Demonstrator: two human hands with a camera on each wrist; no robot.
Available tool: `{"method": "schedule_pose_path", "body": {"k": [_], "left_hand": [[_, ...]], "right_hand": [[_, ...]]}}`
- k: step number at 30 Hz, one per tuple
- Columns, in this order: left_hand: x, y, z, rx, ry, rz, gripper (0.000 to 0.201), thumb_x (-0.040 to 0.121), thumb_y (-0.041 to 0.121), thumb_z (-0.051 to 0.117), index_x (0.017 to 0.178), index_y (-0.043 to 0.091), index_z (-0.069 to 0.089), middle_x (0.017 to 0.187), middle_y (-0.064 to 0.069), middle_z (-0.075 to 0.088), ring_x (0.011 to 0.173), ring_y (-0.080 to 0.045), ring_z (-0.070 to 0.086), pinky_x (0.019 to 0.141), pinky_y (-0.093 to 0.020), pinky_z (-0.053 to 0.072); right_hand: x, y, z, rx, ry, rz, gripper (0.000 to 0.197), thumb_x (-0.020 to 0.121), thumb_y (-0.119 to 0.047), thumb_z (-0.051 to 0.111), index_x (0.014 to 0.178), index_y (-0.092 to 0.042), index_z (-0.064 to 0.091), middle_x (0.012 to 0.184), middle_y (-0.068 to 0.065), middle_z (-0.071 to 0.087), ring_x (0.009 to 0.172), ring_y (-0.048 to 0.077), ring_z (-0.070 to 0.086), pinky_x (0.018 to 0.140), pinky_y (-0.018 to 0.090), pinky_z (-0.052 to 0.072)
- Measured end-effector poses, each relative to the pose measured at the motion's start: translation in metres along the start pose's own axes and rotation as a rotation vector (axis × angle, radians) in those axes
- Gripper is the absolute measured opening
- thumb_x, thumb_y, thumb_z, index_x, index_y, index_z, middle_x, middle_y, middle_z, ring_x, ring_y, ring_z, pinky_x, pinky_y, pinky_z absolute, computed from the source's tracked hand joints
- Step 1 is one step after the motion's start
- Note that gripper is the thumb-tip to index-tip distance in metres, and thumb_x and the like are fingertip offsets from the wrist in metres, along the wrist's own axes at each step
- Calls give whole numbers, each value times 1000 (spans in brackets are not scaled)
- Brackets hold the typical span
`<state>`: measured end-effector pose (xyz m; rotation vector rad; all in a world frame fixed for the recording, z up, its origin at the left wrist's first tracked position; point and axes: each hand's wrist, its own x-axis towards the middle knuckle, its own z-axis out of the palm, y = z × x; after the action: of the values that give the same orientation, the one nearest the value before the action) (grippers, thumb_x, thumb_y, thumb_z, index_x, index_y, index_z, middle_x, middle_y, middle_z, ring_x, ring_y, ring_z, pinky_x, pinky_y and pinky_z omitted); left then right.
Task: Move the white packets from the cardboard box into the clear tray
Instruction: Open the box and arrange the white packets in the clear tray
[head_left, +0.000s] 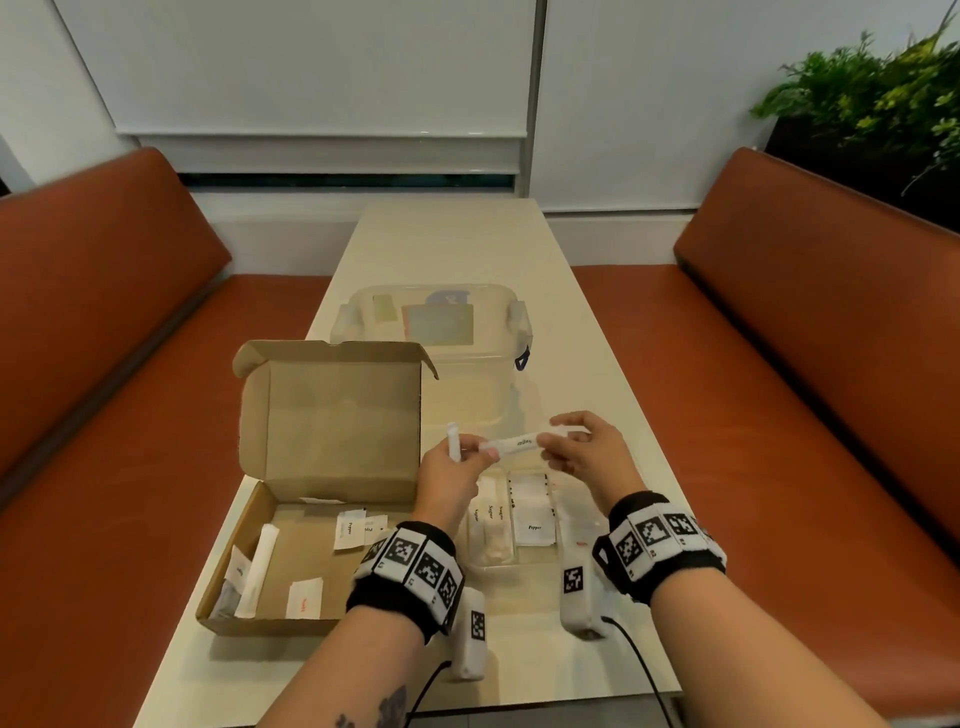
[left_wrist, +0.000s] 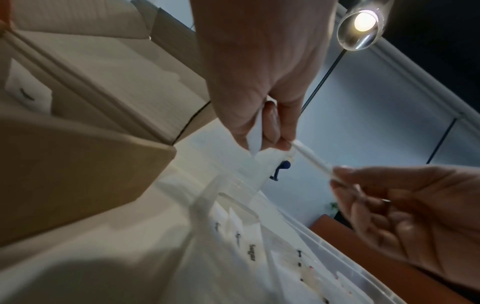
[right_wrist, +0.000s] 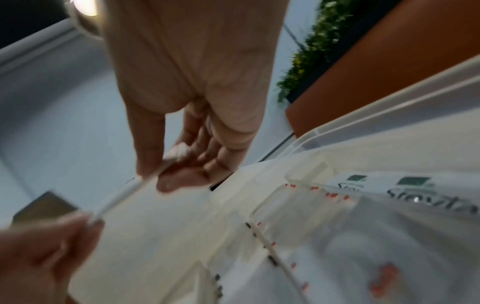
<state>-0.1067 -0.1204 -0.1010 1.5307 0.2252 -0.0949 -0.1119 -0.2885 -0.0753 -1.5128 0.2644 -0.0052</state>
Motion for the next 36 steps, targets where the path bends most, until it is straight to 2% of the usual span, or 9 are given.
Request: {"method": "schedule_pose_path", "body": {"k": [4, 6, 9, 12, 15, 21, 26, 31, 36], "left_hand": [[-3, -1, 4, 40, -83, -39, 8, 80, 11, 72, 85, 8, 67, 82, -10, 65, 48, -9, 40, 49, -22, 34], [-3, -2, 5, 35, -82, -44, 8, 80, 12, 71, 86, 8, 68, 82, -10, 66, 48, -8, 40, 49, -22, 33], [-2, -2, 2, 21, -49, -27, 5, 83, 18, 70, 84, 14, 67, 72, 2, 62, 53, -8, 43, 51, -22, 36], [1, -1, -4, -37, 29, -23, 11, 91, 28, 61, 90, 18, 63, 86, 2, 62, 59, -9, 43, 56, -23, 38], [2, 1, -6, -142, 40, -31, 23, 98, 33, 46, 94, 15, 59, 92, -2, 63, 50, -7, 34, 49, -19, 32], [-2, 2, -6, -170, 39, -55, 30, 101, 32, 41, 95, 9, 60, 89, -6, 64, 41, -3, 31, 42, -16, 28], [0, 1, -8, -172, 40, -63, 30, 101, 31, 41, 93, 9, 60, 89, -8, 65, 39, -3, 31, 40, -15, 27], [1, -1, -9, -194, 38, -80, 35, 102, 32, 38, 92, 7, 60, 88, -10, 65, 36, -2, 30, 39, -15, 27], [0, -3, -8, -189, 9, -52, 41, 103, 33, 32, 98, 4, 61, 91, -11, 66, 46, -7, 40, 47, -18, 36]], "right_hand": [[2, -6, 10, 167, 19, 12, 24, 78, 3, 71, 94, -7, 57, 72, 9, 68, 62, 15, 64, 61, 20, 56], [2, -5, 17, 75, 9, 4, 16, 78, 1, 71, 86, -6, 59, 69, 8, 67, 61, 15, 62, 61, 21, 55], [5, 0, 21, -30, 49, 2, 13, 79, -4, 72, 78, -9, 60, 68, 6, 65, 60, 14, 60, 61, 23, 52], [8, 10, 21, -218, 79, 39, 12, 79, -7, 73, 76, -11, 61, 71, 6, 66, 57, 12, 58, 56, 22, 48], [5, 24, 28, -530, 12, 74, 13, 75, -8, 74, 73, -13, 62, 64, 2, 64, 52, 9, 56, 54, 19, 47], [-4, 44, 49, -829, -38, 20, 17, 73, -5, 67, 80, -15, 55, 80, 6, 65, 78, 22, 61, 70, 29, 49], [-6, 47, 56, -958, -57, -32, 17, 77, -2, 60, 84, -16, 54, 70, -3, 52, 73, 19, 54, 65, 26, 42], [-4, 47, 49, -1044, -162, -54, 29, 77, -13, 71, 105, -16, 62, 89, -2, 51, 82, 14, 50, 71, 23, 38], [-8, 47, 46, -1064, -172, -57, 29, 78, -17, 70, 106, -18, 62, 91, -2, 50, 81, 13, 49, 70, 23, 37]]}}
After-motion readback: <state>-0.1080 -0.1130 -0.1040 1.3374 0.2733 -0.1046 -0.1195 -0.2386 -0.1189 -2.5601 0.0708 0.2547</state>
